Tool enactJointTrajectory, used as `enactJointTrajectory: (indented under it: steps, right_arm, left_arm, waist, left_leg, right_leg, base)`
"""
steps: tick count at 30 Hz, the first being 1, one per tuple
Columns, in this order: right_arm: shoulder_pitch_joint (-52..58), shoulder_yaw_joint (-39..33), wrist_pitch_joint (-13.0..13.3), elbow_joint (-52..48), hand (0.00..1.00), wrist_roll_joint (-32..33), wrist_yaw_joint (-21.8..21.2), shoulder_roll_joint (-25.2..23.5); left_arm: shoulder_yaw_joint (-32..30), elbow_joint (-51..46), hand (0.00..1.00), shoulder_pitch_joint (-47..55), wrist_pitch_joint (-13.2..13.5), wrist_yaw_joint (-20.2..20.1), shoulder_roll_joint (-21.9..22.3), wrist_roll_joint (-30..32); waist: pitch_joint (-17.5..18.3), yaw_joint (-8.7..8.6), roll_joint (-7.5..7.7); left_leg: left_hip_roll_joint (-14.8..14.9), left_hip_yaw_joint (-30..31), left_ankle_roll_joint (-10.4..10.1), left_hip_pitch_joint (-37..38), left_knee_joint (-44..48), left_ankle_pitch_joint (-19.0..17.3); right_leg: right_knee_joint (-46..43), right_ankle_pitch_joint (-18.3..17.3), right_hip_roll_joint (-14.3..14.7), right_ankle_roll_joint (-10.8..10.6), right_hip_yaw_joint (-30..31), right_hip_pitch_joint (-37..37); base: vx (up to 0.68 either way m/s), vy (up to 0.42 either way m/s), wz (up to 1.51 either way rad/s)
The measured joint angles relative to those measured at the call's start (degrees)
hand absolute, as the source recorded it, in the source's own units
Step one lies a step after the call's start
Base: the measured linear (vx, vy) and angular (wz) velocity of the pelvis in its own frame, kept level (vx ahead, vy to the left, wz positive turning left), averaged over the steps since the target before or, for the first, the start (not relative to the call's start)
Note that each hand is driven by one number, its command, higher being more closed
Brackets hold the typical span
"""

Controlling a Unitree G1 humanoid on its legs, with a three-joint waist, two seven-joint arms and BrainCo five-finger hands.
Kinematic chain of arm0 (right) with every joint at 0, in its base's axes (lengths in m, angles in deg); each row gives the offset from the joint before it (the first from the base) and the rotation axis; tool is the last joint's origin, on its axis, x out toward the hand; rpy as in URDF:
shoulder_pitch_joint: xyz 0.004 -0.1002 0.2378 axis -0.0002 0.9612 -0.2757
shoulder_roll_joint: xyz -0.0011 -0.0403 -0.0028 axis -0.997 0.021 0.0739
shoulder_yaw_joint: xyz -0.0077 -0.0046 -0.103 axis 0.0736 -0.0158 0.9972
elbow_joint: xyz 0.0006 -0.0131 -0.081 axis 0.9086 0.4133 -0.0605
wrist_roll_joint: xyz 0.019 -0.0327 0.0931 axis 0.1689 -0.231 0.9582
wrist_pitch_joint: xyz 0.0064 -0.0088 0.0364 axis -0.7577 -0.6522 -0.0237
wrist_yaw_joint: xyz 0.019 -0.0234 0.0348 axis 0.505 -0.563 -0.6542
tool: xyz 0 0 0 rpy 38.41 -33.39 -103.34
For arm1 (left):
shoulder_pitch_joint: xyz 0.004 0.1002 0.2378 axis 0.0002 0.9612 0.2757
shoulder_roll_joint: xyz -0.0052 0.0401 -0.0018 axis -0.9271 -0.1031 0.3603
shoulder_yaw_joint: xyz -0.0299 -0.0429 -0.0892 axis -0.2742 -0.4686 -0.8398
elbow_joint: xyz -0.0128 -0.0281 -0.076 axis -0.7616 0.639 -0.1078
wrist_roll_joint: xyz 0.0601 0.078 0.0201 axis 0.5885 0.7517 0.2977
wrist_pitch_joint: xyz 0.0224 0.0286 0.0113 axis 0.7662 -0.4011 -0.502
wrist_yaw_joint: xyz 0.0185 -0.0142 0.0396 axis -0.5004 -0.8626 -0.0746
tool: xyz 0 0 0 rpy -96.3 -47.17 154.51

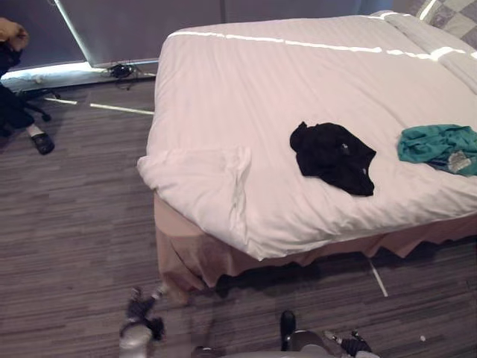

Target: Tidy the bed and pick cloth on bed and put in laundry

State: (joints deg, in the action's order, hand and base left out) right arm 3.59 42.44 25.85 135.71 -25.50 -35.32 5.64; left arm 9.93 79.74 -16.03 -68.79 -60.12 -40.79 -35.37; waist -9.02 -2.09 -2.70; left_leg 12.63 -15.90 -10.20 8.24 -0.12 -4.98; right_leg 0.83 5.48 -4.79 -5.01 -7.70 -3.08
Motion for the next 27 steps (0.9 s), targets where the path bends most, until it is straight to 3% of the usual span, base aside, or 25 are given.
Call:
enactJointTrajectory:
  steps: [3,7,11,14,18,24,25,27]
  right_arm:
    - [2.18,-0.03,0.28,-0.16,0.00,-0.04,-0.01,0.37]
    - [2.54,-0.18,0.37,-0.26,0.00,-0.04,-0.10,1.22]
    - [2.13,-1.21,0.40,-1.04,0.00,-0.04,-0.12,2.01]
    - [-0.05,-2.32,0.35,-1.22,0.00,-0.02,-0.08,2.41]
    - [-4.96,-2.58,0.38,-1.39,0.00,0.12,0.76,2.46]
    - [-8.55,0.20,0.93,-2.80,0.00,3.82,2.66,2.31]
    - [-8.82,0.81,1.17,-3.07,0.00,4.17,2.82,2.16]
    - [-8.80,1.67,1.87,-3.55,0.00,5.30,3.76,1.88]
  left_arm:
    - [-3.04,-7.26,0.00,-1.65,1.90,2.93,-3.85,-0.02]
    - [-1.69,-14.94,0.00,-6.88,3.34,4.86,-6.83,0.60]
    - [2.46,-15.41,0.00,-13.12,3.40,5.16,-9.87,2.22]
    - [7.08,-15.11,0.00,-19.93,3.23,5.41,-11.56,3.67]
    - [15.74,-7.16,0.00,-33.79,2.31,6.18,-13.91,4.74]
    - [24.75,9.16,0.00,-51.15,-0.67,6.00,-16.53,4.68]
    - [25.68,11.37,1.00,-53.13,-0.85,6.02,-17.17,4.71]
    - [27.63,14.92,1.00,-57.11,-1.28,6.15,-17.54,4.92]
  waist:
    - [0.44,-0.03,-1.15]
    - [0.97,-0.30,-2.82]
    - [0.58,-0.50,-3.06]
    - [-1.52,-0.78,-2.38]
    - [-5.91,-2.54,-0.84]
    - [-13.14,-4.70,-0.37]
    - [-13.69,-5.19,-0.22]
    - [-14.82,-5.15,0.01]
  left_leg:
    - [-0.83,0.00,0.05,-0.28,0.01,-0.03]
    - [-1.29,-0.22,0.10,-0.62,0.06,-0.06]
    - [-1.53,-0.82,0.16,-3.31,0.58,-0.09]
    - [-1.94,-1.86,0.15,-8.07,2.44,-0.08]
    - [-2.00,-3.18,0.01,-14.32,4.13,0.28]
    - [-1.64,-4.83,-0.09,-18.18,5.08,0.73]
    - [-1.62,-4.98,-0.11,-18.92,5.08,0.75]
    - [-1.65,-5.39,-0.11,-19.55,5.08,0.75]
  right_leg:
    - [2.89,1.79,-0.58,-0.08,-0.06,1.19]
    - [4.82,3.09,-0.93,-0.06,-0.06,1.59]
    - [4.83,4.12,-1.04,0.17,0.61,-1.57]
    - [4.82,5.87,-1.37,0.29,3.03,-6.45]
    - [4.82,7.92,-1.37,0.47,4.96,-13.04]
    - [4.80,9.64,-0.98,0.72,7.39,-17.95]
    - [4.80,9.76,-0.94,0.77,7.56,-18.74]
    - [4.80,9.87,-0.93,0.71,7.90,-19.62]
  base:
    - [0.01,0.021,0.03]
    - [-0.02,0.007,-0.02]
    - [-0.08,-0.020,-0.14]
    - [-0.12,-0.037,-0.22]
    - [-0.13,-0.060,-0.18]
    - [-0.03,-0.034,-0.18]
    - [0.00,0.000,0.00]
    - [0.00,0.005,-0.05]
